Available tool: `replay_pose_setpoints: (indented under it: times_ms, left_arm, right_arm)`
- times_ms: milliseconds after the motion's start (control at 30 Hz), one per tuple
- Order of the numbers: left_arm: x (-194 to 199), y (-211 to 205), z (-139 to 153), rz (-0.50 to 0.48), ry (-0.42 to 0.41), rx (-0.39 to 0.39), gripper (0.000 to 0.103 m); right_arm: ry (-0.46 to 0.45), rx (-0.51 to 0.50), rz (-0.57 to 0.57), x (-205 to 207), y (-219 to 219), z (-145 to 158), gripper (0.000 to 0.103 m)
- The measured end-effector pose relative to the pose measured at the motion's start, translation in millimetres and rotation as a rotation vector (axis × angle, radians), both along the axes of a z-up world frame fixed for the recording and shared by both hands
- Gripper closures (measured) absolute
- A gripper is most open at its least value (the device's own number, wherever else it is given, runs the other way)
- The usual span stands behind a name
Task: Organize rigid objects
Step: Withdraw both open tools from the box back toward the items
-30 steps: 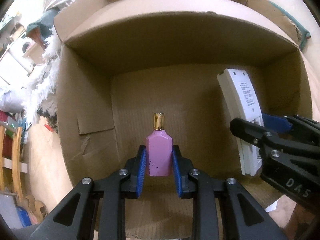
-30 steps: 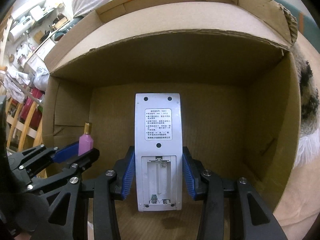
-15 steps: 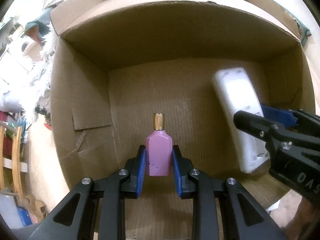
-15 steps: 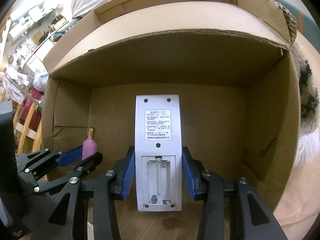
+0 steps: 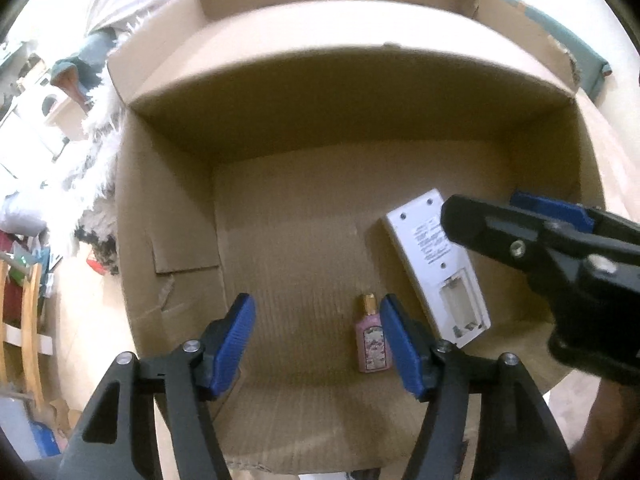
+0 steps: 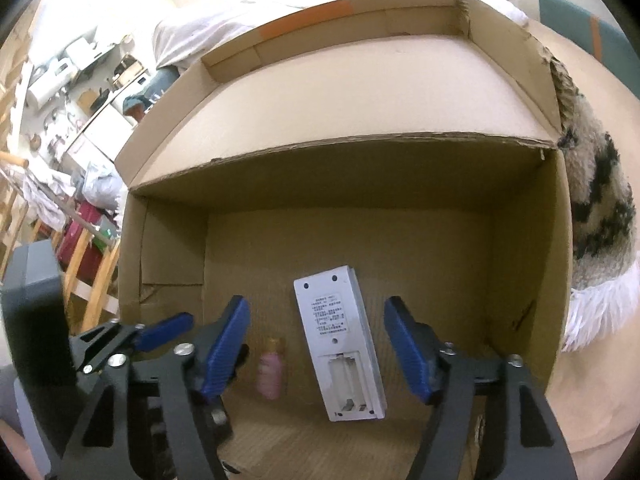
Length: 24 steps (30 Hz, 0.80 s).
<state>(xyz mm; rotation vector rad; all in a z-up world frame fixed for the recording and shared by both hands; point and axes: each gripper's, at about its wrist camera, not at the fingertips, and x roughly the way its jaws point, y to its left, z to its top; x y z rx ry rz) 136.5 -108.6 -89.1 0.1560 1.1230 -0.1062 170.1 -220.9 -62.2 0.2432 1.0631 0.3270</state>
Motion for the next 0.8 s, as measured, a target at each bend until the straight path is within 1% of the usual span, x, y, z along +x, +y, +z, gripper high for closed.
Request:
replay_pose_setpoints:
  times_ms: [100,133,167,267,333,467,567,700,800]
  left_arm:
    - [-4,-6,4,-0.007,-0.006,-0.008,0.04]
    - [-5,-5,4,-0.005,-0.009,-0.014,0.04]
    - [-6,-4,5,-0.002,-0.009,-0.019,0.04]
    - [-4,7,10,0.014,-0.007,-0.026,0.04]
    - [-3,8,15,0.025,-0.008,-0.022,0.04]
    - [-3,13,29,0.035,-0.028,-0.057,0.04]
    - [-4,16,36,0.039,-0.041,-0.036,0.04]
    - [-8,24,42,0.046,-0.028,-0.066,0.04]
    - [-11,33,53,0.063,-0.047,-0.065,0.04]
  right_arm:
    - [0.007,0.026,-0.012,-1,-1,2,0.011]
    - [0.006,0.037,-0.011,-1,-1,3,0.005]
    - [-0.002,0.044,-0.012,-2,0,5,0.003]
    - [-0.032,0.022,-0.013,-5,3,11,0.001]
    - [-0.048,0.023,-0.017,-7,2,15,0.0]
    - [-0.075,0.014,-0.033,-9,0,21,0.0]
    - [-0.081,-0.012,-0.044,-13,-1,23,0.0]
    - [-0.088,-0.032,-0.056,-26,-3,28,0.0]
    - [-0.118,-0.061,-0.049,-38,-4,37,0.0]
